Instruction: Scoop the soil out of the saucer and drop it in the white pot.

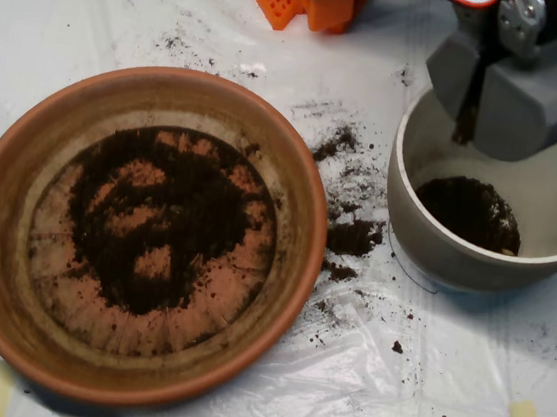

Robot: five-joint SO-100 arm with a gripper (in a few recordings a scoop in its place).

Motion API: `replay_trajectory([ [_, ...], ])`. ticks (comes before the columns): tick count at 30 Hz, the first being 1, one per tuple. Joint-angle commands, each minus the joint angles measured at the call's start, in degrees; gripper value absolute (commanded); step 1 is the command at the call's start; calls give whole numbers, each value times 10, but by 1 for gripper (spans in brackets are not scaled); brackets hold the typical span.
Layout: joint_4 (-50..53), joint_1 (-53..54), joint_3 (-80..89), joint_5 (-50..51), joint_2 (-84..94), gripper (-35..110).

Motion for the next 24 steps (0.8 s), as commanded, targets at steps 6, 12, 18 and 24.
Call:
replay_trajectory([
  [6,6,-7,21,-15,47,37],
  [12,6,-12,37,-15,62,37],
  [18,6,9,47,-7,93,37],
  [24,5,91,47,26,142,38],
])
